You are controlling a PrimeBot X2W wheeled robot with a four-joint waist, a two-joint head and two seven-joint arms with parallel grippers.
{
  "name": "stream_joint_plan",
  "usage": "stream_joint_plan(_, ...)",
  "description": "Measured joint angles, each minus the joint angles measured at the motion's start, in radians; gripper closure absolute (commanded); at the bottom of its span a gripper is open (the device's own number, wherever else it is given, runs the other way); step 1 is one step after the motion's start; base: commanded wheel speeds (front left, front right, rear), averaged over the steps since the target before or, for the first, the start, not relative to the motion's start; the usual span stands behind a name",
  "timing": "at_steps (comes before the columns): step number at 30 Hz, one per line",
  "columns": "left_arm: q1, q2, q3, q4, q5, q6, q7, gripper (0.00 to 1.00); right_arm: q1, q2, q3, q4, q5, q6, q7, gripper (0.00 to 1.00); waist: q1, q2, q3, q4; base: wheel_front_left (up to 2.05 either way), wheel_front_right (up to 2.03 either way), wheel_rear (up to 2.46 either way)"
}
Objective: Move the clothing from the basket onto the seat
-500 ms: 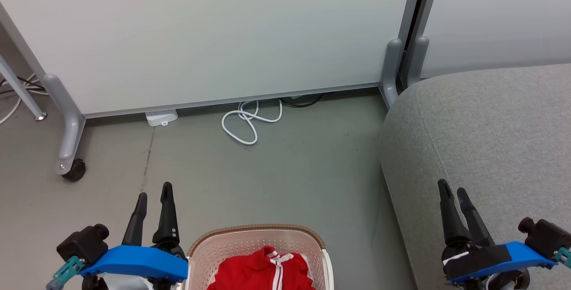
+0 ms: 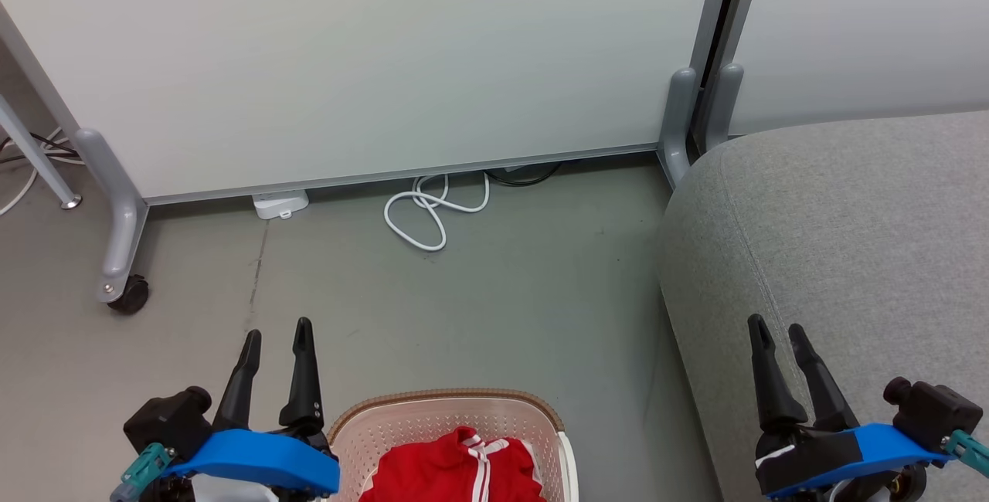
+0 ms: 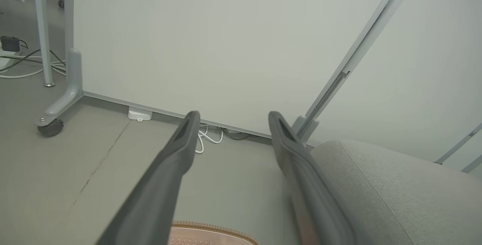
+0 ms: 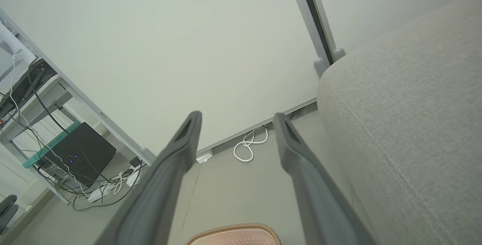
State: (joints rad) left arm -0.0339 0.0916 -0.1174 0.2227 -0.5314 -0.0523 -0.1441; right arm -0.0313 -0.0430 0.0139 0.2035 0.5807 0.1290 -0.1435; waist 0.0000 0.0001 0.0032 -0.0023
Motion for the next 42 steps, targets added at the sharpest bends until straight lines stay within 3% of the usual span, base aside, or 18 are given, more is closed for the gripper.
stream_joint_plan(42,0.0,-0.015,-0.016,0.106,0.249,0.044,-0.093,0.0,0.005,-0.003,0.018,0.007,-0.322,0.001,-0.044,0.0,0.0,-0.0001,-0.001,-0.005,0.0,0.0,0.0)
